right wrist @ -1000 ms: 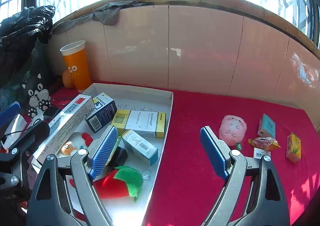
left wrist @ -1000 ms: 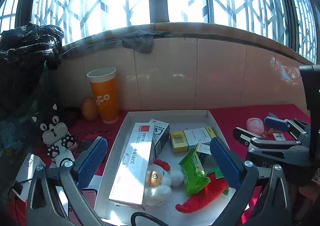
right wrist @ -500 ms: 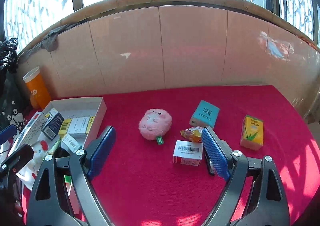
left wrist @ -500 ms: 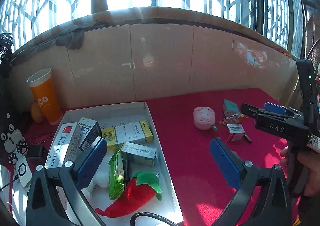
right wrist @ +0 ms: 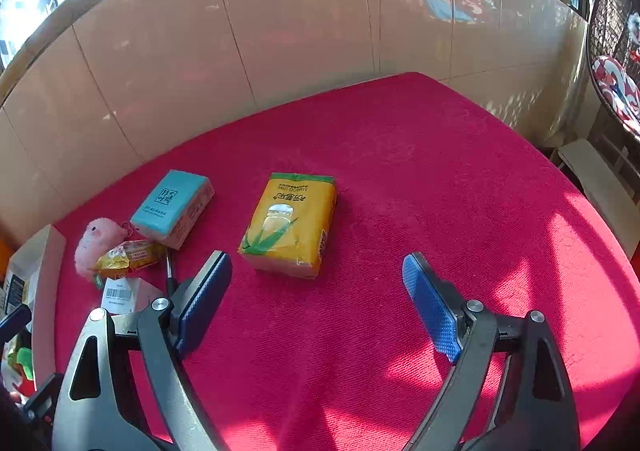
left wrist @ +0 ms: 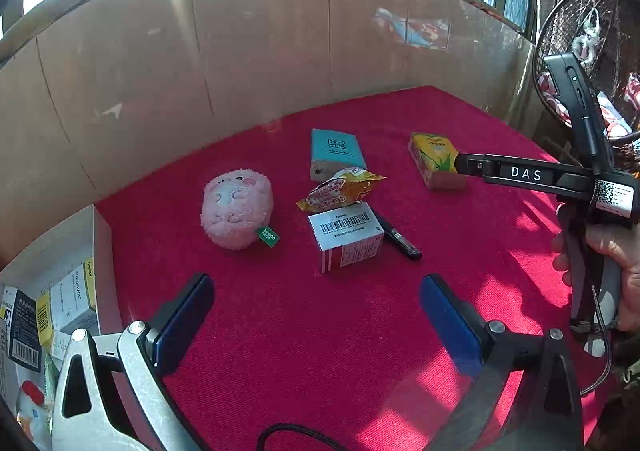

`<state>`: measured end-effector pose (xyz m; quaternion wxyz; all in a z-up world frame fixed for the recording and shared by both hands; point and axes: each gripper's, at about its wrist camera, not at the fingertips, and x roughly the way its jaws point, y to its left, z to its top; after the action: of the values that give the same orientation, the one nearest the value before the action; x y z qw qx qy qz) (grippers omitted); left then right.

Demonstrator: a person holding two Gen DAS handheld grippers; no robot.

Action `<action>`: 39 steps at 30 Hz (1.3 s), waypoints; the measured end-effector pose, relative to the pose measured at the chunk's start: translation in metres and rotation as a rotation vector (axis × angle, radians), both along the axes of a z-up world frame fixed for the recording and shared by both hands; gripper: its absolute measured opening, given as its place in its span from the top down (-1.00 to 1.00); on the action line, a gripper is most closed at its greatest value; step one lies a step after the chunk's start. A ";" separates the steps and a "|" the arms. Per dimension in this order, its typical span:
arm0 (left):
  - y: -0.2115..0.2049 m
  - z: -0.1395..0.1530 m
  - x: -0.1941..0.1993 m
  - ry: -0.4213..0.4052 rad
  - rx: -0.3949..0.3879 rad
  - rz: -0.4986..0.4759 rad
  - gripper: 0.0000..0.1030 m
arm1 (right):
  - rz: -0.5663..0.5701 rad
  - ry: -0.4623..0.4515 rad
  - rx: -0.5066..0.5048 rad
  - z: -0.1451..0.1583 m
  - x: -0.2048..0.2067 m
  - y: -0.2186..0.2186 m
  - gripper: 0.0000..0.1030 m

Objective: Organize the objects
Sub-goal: 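Move both open tools back over the remaining items on the table, then grasp the small white barcode box with the left tool while the right tool grasps the yellow tissue pack, then carry the white box and yellow tissue pack into the white tray and open both tools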

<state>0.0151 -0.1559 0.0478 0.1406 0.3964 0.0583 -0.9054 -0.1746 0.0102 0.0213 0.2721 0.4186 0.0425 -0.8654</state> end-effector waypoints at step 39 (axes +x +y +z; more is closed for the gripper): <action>0.032 0.003 -0.011 0.054 -0.050 0.090 0.08 | 0.026 0.093 0.061 -0.017 -0.006 -0.041 0.06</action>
<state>0.0037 -0.1234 0.0509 0.1895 0.3651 0.0575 -0.9097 -0.1805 -0.0310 0.0043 0.2682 0.3855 0.0868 -0.8786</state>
